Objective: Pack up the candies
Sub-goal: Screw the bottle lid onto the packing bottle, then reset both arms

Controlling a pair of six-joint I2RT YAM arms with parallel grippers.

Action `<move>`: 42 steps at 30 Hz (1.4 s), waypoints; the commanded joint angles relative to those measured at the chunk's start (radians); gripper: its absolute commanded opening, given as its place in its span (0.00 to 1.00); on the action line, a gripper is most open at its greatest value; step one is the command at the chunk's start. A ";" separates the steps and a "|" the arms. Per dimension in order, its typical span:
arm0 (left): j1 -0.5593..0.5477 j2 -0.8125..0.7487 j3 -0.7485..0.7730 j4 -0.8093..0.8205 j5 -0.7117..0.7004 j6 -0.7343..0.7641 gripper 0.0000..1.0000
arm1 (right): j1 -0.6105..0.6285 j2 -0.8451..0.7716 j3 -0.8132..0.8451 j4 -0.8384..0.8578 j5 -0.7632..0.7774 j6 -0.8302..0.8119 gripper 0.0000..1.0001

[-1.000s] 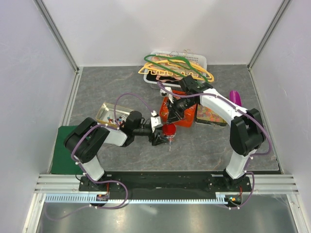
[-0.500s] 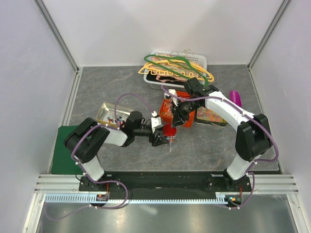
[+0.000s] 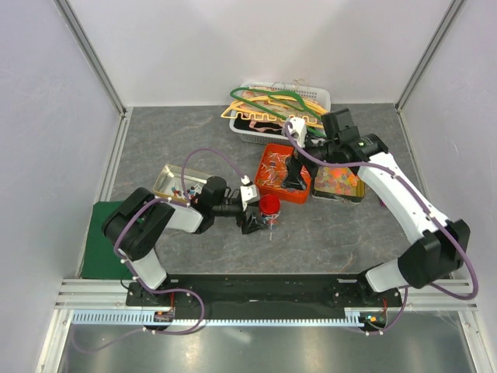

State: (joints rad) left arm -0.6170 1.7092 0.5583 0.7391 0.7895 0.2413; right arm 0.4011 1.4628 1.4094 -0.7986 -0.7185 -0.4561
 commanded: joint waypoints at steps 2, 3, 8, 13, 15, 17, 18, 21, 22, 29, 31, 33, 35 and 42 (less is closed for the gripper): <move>0.005 0.013 0.017 -0.050 0.008 0.049 1.00 | -0.001 -0.079 -0.027 0.105 0.086 0.054 0.98; 0.005 0.012 0.020 -0.058 0.010 0.050 1.00 | -0.001 -0.085 -0.038 0.119 0.096 0.059 0.98; 0.003 -0.072 0.028 -0.200 0.010 0.111 1.00 | -0.013 -0.125 -0.056 0.147 0.182 0.077 0.98; 0.003 -0.245 0.034 -0.424 -0.076 0.249 1.00 | -0.034 -0.154 -0.029 0.159 0.338 0.129 0.98; 0.023 -0.345 0.015 -0.464 -0.018 0.239 1.00 | -0.035 -0.157 -0.018 0.148 0.392 0.134 0.98; 0.022 -0.385 0.069 -0.551 -0.007 0.242 1.00 | -0.035 -0.159 -0.010 0.125 0.464 0.135 0.98; 0.022 -0.393 0.096 -0.654 -0.025 0.243 1.00 | -0.036 -0.166 -0.006 0.122 0.487 0.138 0.98; 0.022 -0.398 0.204 -0.853 -0.137 0.265 1.00 | -0.036 -0.192 -0.001 0.114 0.569 0.148 0.98; 0.022 -0.401 0.231 -0.909 -0.195 0.269 1.00 | -0.036 -0.197 0.002 0.113 0.618 0.152 0.98; 0.042 -0.522 0.417 -1.112 -0.614 0.245 1.00 | -0.035 -0.289 0.005 0.237 0.962 0.177 0.98; 0.098 -0.551 0.478 -1.136 -0.720 0.204 1.00 | -0.036 -0.328 0.008 0.274 1.013 0.169 0.98; 0.158 -0.563 0.599 -1.181 -0.748 0.159 1.00 | -0.036 -0.351 0.037 0.312 1.067 0.172 0.98; 0.267 -0.579 0.722 -1.210 -0.719 0.110 1.00 | -0.036 -0.361 0.080 0.325 1.090 0.180 0.98; 0.532 -0.528 1.018 -1.253 -0.661 -0.032 1.00 | -0.036 -0.472 0.097 0.406 1.074 0.189 0.98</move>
State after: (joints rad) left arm -0.1516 1.1759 1.4578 -0.4545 0.1291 0.3340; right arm 0.3679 1.0645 1.4841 -0.4850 0.3210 -0.2848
